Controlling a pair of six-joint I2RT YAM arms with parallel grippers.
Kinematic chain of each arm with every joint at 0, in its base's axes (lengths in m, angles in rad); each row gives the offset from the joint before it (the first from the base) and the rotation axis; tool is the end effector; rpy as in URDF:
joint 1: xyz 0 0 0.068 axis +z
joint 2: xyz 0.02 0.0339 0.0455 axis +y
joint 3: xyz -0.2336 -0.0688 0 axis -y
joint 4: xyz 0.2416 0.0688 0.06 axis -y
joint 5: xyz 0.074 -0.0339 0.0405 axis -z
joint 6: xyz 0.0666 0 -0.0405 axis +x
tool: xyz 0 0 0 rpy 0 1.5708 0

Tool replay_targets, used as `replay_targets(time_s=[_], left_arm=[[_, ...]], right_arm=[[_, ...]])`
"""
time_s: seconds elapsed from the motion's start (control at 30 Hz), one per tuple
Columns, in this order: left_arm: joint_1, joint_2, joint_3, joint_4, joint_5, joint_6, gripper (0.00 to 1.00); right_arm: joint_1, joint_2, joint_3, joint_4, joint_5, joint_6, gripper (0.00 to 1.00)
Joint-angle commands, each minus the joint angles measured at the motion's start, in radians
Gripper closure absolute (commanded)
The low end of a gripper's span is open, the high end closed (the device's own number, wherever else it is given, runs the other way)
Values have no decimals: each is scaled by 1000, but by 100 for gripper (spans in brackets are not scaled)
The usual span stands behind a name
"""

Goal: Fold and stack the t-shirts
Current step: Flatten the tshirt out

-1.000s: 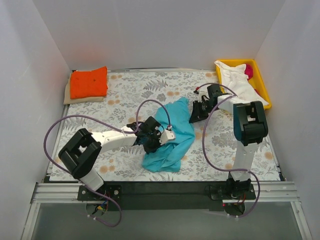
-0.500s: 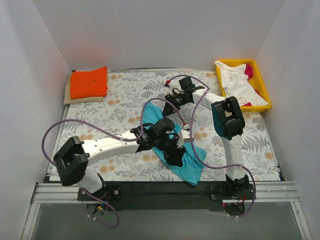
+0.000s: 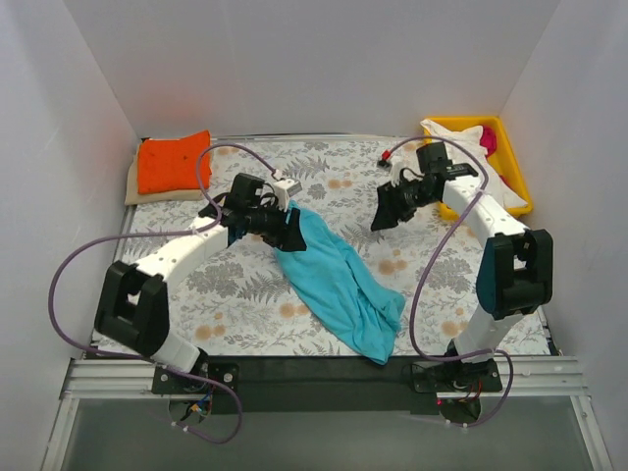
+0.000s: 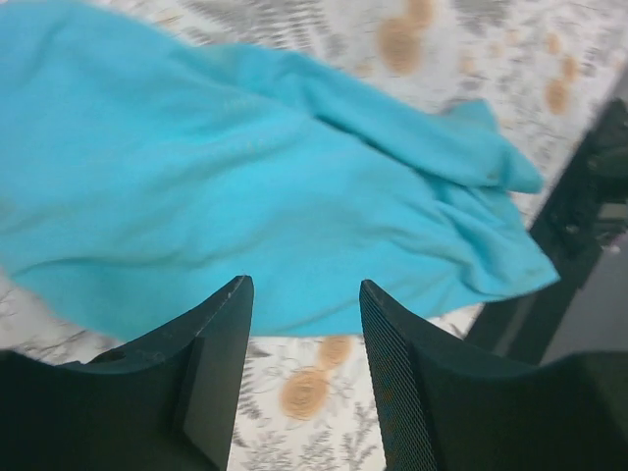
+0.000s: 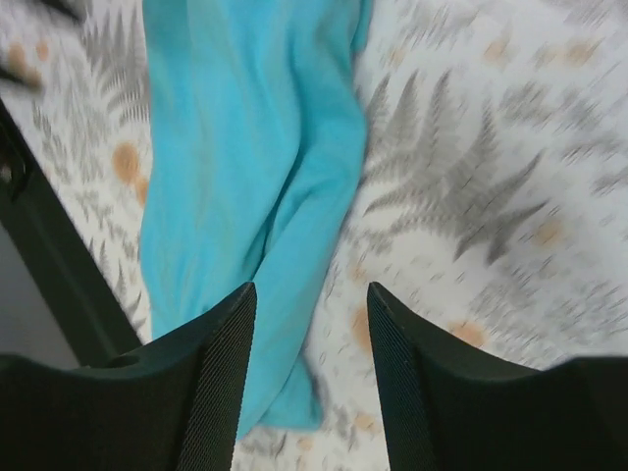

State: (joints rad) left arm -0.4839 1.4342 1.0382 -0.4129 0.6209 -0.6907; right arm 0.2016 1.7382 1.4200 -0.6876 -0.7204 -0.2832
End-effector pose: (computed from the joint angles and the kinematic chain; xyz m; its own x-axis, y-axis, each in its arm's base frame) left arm 0.2676 -0.1844 0.2144 -0.9612 -0.0802 -0.2639 0.1577 0.6254 -0.7642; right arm 0.3572 0.1179 0.2205 -0.6558 -0.3484 -0.6698 -0.7080 0.5918 0.3854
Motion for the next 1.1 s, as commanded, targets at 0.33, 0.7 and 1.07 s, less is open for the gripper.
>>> replay_targets(time_s=[0.33,0.7,1.07], left_arm=[[123,264,154,19,-168,-7,55],[153,367,247,46,-197,-21,55],[165,405,252,102,-216,-18,55]], right_arm=[[62,-35,-293,-560,174,-392,50],[150,50,-365,-570,128,-462,51],[199,73,-420,-520,118,-461,58]])
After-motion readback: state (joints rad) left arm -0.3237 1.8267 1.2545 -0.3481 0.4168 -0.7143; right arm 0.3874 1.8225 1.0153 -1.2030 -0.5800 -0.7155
